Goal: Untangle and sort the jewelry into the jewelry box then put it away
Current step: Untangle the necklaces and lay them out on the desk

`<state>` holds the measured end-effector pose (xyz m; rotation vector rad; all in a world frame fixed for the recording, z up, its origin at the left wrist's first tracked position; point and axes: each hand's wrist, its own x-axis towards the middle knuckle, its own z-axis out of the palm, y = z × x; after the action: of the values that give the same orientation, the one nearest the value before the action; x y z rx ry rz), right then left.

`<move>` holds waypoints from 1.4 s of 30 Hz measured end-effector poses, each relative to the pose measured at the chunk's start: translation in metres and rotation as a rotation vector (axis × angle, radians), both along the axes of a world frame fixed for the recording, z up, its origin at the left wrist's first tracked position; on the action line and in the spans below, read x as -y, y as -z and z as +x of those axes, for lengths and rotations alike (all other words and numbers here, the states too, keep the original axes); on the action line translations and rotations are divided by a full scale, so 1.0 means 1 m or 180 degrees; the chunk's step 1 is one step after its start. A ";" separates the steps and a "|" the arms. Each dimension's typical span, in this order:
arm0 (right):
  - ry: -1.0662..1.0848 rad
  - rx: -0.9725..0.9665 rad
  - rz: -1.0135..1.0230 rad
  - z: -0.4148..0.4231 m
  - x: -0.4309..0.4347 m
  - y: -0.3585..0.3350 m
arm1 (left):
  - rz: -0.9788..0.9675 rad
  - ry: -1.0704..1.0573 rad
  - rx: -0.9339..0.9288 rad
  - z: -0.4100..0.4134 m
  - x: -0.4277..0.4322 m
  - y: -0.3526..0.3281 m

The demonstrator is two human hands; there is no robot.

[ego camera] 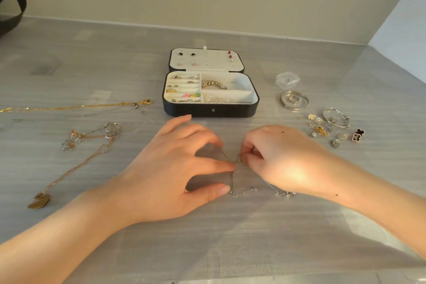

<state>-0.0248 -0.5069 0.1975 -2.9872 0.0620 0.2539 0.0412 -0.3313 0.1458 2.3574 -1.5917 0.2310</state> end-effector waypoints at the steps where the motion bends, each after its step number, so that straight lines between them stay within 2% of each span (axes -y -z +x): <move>1: -0.0028 -0.0037 -0.0026 -0.001 0.000 0.000 | -0.0003 0.0013 -0.0039 0.000 0.000 0.000; 10: 0.0166 0.0099 0.0562 -0.003 0.003 0.006 | 0.0013 0.0068 0.0090 -0.002 -0.002 0.001; 18: 0.0372 0.0086 0.1589 0.001 0.013 0.003 | -0.0009 0.0084 0.0113 -0.001 -0.002 0.002; 21: 0.0374 0.0091 0.1625 0.000 0.016 0.002 | -0.0047 0.0082 0.0037 0.000 -0.002 0.003; 24: 0.0286 0.0264 0.1508 -0.001 0.017 0.003 | -0.0059 0.0068 0.0026 0.000 -0.001 0.004; 28: -0.0048 0.0563 0.0885 -0.007 0.020 0.010 | -0.0056 0.0048 -0.0015 -0.001 -0.001 0.005; 33: -0.0388 0.1416 0.0128 -0.015 0.032 0.021 | -0.0048 0.0046 -0.0016 -0.002 0.001 0.005; 38: -0.0541 0.1446 -0.0272 -0.022 0.040 0.023 | -0.0084 0.0103 -0.0035 -0.001 0.003 0.004; 42: -0.0366 0.1331 -0.0222 -0.026 0.043 0.023 | -0.0099 0.0127 -0.0095 -0.001 0.003 0.005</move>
<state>-0.0506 -0.5503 0.1745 -3.0461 -0.1487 -0.3698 0.0397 -0.3347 0.1412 2.2926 -1.6080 0.2098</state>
